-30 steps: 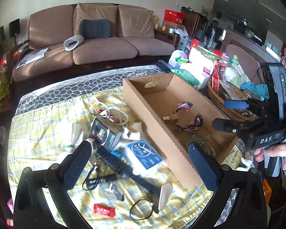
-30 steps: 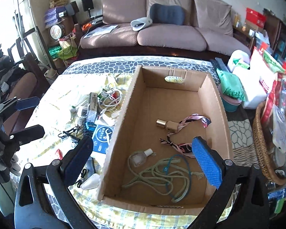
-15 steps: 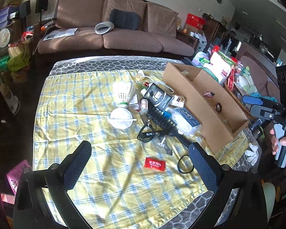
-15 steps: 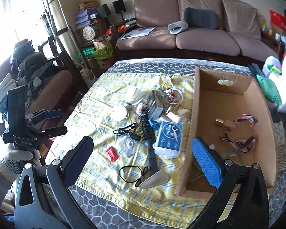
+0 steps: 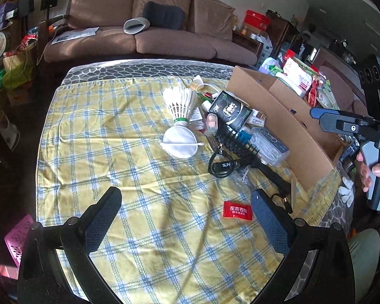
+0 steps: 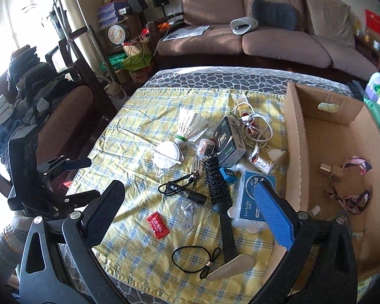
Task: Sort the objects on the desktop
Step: 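Move both grippers back over the pile on the table, then grasp the white shuttlecock with the right gripper and lift it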
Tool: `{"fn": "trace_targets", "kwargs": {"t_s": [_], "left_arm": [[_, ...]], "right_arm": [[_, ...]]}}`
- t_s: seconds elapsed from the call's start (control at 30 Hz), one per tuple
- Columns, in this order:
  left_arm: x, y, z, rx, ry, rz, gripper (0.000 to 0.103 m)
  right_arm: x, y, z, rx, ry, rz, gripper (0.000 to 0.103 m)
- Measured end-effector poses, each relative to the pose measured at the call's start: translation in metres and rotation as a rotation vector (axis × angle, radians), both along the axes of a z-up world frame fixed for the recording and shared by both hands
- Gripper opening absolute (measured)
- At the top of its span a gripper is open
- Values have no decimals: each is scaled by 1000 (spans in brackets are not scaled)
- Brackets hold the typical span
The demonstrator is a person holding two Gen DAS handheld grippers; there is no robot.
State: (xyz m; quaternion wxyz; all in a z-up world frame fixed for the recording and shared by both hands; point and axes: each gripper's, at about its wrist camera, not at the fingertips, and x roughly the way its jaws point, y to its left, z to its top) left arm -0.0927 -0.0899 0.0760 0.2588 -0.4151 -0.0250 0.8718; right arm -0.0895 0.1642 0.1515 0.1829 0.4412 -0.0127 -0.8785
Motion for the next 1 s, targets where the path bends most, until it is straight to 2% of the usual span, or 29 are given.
{"fn": "trace_targets", "kwargs": {"t_s": [0.2,0.37,0.47,0.53,0.7,0.9,1.0], "left_arm": [[-27,6,-6,15,20,-7,103],[-41,-1,-10,34,34,2,103],[-50,-7,-18,25,0,20,103],[-55,-9,-19,25,-8,23,103],[-61,-6,-14,-9,12,23,103],[-71,-4,-23,-15,-27,29,103],[-70,-2,-23,-18,-24,22,103]], "right_arm": [[-45,-13,-6,-15,6,0,102],[-94,-43,-17,-92,-28,22,99],[-130,-62,-41,-108,-108,-1,84],[-154,-69,-60,-76,-161,-49,75],[-190,-87,-92,11,-197,-111,75],[-205,-101,-118,130,-213,-151,77],[-209,-107,-126,201,-220,-134,78]]}}
